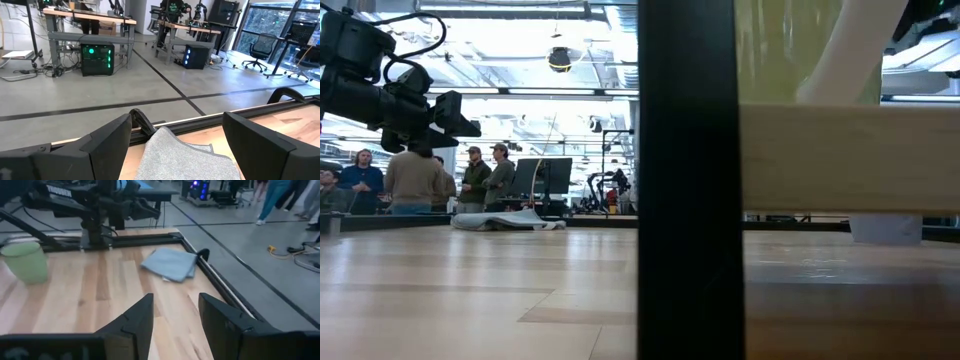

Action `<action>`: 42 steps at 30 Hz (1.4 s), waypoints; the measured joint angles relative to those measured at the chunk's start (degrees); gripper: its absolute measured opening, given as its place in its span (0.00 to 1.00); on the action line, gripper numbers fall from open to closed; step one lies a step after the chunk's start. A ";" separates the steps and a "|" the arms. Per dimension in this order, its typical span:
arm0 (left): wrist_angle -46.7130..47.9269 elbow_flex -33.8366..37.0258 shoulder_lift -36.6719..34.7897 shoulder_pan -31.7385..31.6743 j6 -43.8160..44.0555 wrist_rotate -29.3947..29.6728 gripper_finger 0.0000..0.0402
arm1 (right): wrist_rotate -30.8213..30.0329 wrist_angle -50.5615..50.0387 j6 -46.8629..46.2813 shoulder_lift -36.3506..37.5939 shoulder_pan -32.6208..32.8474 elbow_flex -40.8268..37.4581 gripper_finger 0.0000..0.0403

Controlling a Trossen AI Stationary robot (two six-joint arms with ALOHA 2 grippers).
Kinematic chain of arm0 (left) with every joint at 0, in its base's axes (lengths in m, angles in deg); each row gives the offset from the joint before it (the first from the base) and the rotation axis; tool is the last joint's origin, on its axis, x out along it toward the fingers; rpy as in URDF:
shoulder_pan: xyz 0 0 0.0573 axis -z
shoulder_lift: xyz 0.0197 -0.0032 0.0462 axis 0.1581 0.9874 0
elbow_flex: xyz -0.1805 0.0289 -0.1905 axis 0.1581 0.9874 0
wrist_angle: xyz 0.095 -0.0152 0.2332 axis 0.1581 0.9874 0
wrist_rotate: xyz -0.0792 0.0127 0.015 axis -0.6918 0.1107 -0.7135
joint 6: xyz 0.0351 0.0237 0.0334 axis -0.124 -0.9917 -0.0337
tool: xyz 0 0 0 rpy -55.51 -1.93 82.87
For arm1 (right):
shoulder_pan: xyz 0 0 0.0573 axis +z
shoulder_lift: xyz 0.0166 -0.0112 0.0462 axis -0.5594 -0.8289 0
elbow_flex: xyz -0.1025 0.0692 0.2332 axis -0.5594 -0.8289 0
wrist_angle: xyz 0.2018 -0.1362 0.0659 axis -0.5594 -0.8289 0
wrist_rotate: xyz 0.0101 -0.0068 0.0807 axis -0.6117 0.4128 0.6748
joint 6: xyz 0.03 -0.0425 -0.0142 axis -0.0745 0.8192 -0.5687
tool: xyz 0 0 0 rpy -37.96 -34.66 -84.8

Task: Stack small to large cups/mugs on shelf
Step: Put the green cup on the table

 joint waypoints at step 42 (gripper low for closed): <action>-2.94 -6.78 -0.02 2.21 -2.54 -21.13 0.76 | 26.81 2.38 4.50 -1.49 -21.85 -1.78 0.44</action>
